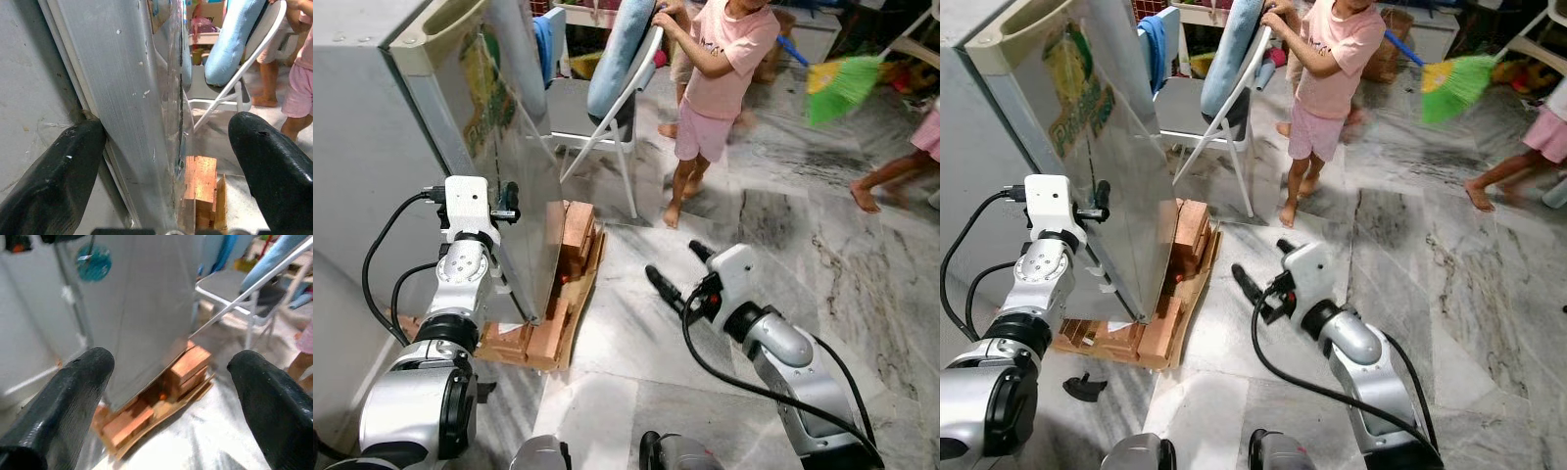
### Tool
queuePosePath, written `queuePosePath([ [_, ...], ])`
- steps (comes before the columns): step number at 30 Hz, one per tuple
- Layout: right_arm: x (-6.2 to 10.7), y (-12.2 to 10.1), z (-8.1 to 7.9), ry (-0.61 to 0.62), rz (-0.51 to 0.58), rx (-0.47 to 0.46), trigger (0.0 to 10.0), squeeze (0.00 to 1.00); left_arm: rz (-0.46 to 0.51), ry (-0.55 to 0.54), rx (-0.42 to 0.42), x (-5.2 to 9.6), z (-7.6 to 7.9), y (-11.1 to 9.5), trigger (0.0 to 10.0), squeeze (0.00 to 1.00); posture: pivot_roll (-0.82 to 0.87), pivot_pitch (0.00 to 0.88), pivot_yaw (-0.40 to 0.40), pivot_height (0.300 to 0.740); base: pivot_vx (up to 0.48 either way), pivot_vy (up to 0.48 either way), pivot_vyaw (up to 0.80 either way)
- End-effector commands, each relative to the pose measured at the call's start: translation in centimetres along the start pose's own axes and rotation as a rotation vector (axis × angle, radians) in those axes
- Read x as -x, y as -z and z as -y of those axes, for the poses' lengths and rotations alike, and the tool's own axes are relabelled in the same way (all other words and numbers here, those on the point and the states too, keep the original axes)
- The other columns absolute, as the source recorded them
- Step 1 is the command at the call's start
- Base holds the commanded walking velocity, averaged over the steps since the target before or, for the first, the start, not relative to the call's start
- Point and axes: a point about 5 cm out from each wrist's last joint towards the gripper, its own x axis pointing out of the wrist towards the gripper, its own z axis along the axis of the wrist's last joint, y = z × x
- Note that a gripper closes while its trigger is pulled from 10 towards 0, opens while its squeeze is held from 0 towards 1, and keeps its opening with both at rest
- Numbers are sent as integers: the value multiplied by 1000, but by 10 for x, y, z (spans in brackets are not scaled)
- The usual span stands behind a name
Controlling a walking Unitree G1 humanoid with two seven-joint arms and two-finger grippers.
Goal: Restocking fridge
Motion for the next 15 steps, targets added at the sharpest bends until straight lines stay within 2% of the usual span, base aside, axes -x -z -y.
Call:
queuePosePath([
  [1, 3, 1, 2, 20, -14, 18, 10000, 0, 21, 38, -28, -5, 10, -8, 10000, 0, 26, 85, -31, 740, 0, 0, 0],
  [2, 5, 2, 4, 63, -18, 25, 10000, 0, 7, 46, -34, -5, 11, -7, 10000, 0, 27, 82, -30, 740, 0, 0, 0],
  [5, 6, 3, 5, 86, -23, 19, 10000, 0, -6, 53, -45, -6, 13, -6, 10000, 0, 26, 80, -27, 740, 0, 0, 0],
  [8, 13, 10, 9, 146, -45, 1, 10000, 0, -40, 117, -79, -11, 28, -10, 10000, 0, 24, 77, -23, 740, 0, 0, 0],
  [9, 17, 13, 9, 153, -51, -6, 10000, 0, -32, 164, -79, -12, 40, -14, 10000, 0, 20, 74, -20, 740, 0, 0, 0],
  [12, 19, 15, 8, 167, -46, -15, 10000, 0, -11, 244, -54, -14, 59, -22, 10000, 0, 19, 72, -17, 740, 0, 0, 0],
  [13, 19, 17, 8, 180, -45, -22, 10000, 0, 28, 344, -64, -13, 83, -31, 10000, 0, 22, 69, -16, 740, 0, 0, 0],
  [15, 19, 19, 8, 188, -41, -28, 10000, 0, 66, 435, -50, -9, 107, -39, 10000, 0, 25, 67, -15, 740, 0, 0, 0],
])
